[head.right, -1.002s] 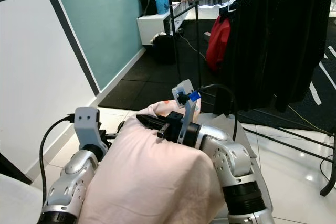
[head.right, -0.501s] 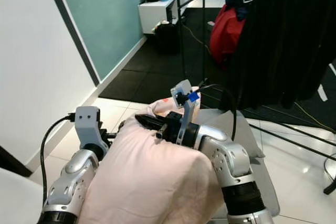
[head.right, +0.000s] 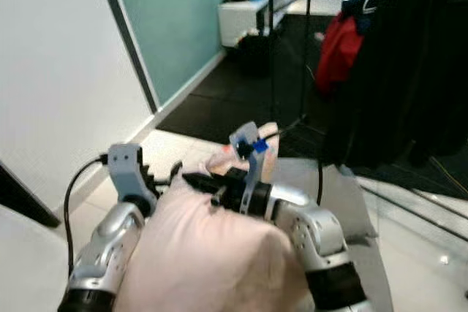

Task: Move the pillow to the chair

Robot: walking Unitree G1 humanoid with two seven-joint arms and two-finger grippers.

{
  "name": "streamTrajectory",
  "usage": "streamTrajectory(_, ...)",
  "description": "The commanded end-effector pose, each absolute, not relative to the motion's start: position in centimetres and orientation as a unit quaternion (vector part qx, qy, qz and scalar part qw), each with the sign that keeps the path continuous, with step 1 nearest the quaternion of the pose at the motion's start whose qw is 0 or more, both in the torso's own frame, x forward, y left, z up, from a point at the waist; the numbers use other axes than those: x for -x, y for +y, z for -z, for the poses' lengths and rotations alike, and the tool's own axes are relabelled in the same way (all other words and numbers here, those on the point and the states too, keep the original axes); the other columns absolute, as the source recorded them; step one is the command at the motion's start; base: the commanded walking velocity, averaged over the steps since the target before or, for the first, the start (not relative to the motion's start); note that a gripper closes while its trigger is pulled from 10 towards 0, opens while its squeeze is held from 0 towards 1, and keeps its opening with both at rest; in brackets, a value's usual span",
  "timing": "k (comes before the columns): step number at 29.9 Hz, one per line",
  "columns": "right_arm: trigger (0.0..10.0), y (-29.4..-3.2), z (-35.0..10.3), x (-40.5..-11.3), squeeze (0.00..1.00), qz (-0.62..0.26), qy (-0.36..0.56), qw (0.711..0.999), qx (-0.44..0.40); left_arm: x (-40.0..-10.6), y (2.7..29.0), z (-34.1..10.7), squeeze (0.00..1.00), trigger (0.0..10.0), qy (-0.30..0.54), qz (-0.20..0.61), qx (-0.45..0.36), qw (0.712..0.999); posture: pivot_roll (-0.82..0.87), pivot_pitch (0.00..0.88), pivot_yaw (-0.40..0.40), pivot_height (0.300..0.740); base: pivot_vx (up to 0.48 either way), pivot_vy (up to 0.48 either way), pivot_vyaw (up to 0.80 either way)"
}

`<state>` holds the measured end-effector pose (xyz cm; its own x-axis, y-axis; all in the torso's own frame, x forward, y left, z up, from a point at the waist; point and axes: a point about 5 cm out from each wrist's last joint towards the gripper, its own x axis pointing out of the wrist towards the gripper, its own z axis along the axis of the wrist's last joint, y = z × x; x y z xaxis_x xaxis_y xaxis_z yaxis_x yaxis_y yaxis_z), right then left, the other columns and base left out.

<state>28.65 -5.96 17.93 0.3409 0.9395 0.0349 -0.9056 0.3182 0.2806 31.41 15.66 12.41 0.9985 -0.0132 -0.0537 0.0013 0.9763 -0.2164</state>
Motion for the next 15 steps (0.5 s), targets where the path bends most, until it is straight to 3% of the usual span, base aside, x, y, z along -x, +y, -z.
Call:
streamTrajectory(1,10.0,-4.7,-19.4,-27.9,0.00,-0.605,0.025,0.788,-0.113,-31.1,16.6,-11.6,0.00,10.0,0.045,-0.020,0.115,0.992,-0.21,0.026,0.021,0.729,0.000,0.341,0.64)
streamTrajectory(6,10.0,-4.9,-19.2,-28.1,0.00,-0.600,0.028,0.793,-0.101,-31.0,16.7,-11.4,0.00,10.0,0.048,-0.026,0.113,0.992,-0.21,0.016,0.005,0.729,-0.280,0.392,0.65)
streamTrajectory(15,10.0,-5.9,-18.2,-29.6,0.00,-0.557,0.043,0.827,-0.066,-30.5,17.4,-11.4,0.00,10.0,0.035,-0.052,0.114,0.991,-0.19,0.000,-0.046,0.729,0.000,0.000,0.65)
